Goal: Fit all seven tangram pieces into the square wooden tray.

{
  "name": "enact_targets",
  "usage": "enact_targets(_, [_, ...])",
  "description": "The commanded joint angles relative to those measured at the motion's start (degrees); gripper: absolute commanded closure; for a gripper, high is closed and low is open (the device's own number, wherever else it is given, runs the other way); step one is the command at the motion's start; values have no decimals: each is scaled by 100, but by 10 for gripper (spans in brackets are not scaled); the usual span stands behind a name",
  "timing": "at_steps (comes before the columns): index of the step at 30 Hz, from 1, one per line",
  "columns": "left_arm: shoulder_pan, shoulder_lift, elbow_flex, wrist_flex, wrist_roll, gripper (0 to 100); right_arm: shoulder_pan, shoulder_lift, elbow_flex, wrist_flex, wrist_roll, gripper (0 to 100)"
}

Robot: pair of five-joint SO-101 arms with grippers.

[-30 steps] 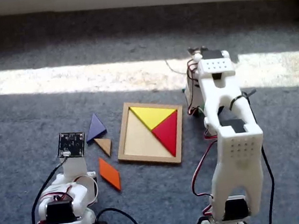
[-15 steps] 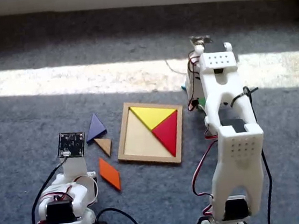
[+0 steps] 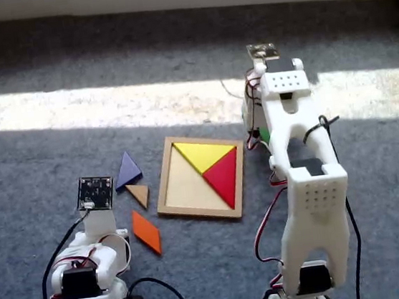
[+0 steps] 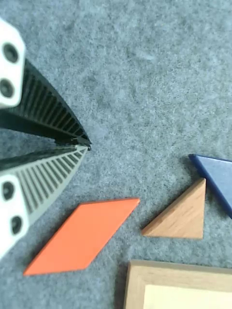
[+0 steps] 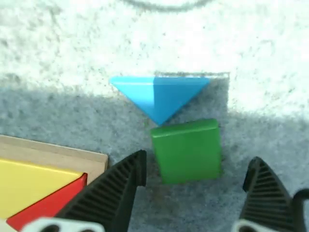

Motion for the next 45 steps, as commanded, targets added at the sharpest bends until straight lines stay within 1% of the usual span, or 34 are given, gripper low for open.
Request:
enact_targets(1, [-75,-224,110,18,-44,994,-75,136,-215,-145,-44,684])
enact_targets(7, [-75,-224,110,18,-44,994,-48,400,-215,-101,-44,692])
enact_targets(9, [-75,-224,110,18,-44,994,-57,400,-215,-101,-44,745])
enact_targets(14, [-75,-224,110,18,-44,994,-75,391,-224,-101,-44,936])
enact_targets(17, [-75,-224,110,18,-44,994,-66,268,-224,-31,-44,992])
enact_targets(21, [-75,-224,110,18,-44,994,-84,-338,-224,505,-44,995])
enact_targets(25, [-75,-224,110,18,-44,994,-268,-1042,-171,752,-44,995])
enact_targets(28, [-75,-224,110,18,-44,994,-549,-1420,127,919,-62,995])
enact_targets(36, [-75,-224,110,18,-44,994,-1710,-2800,1437,927,-97,995])
enact_targets(40, [-75,-224,110,18,-44,994,-2299,-3591,2396,391,-97,995])
enact_targets(45, [-75,-224,110,18,-44,994,-2888,-3890,3723,-822,-97,995])
